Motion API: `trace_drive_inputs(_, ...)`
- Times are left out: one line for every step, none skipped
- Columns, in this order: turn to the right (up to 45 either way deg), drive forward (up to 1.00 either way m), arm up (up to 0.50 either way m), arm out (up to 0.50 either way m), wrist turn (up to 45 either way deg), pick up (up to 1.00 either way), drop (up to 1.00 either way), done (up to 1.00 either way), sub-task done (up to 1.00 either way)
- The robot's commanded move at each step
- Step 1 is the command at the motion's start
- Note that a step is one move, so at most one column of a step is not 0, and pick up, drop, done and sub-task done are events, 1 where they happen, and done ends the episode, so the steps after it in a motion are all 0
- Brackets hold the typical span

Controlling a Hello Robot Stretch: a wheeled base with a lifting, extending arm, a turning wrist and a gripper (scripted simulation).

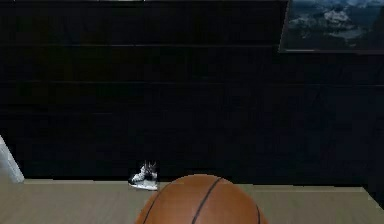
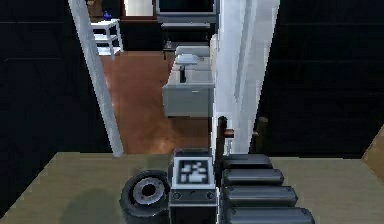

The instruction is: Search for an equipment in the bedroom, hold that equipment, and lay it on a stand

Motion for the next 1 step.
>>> trace_drive_inputs(45.0,0.0,0.0,0.0,0.0,0.0,0.0,0.0,0.0)
